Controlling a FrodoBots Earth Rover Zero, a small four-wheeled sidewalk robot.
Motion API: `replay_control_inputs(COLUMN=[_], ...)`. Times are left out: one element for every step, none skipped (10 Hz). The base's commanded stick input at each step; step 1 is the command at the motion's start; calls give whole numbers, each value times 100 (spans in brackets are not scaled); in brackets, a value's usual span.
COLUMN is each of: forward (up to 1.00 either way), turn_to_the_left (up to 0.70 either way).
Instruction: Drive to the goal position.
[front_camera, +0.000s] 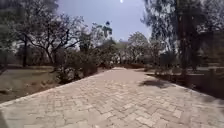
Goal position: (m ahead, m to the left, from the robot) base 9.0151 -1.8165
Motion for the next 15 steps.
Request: replay_control_inputs(forward=[85, 85, 85, 85, 85, 85, 85, 85, 85, 85, 85, 85, 85, 85, 85], turn_to_the_left=[0, 0, 0, 0, -2, -18, -28, -26, 0, 0, 0, 0, 0, 0, 0])
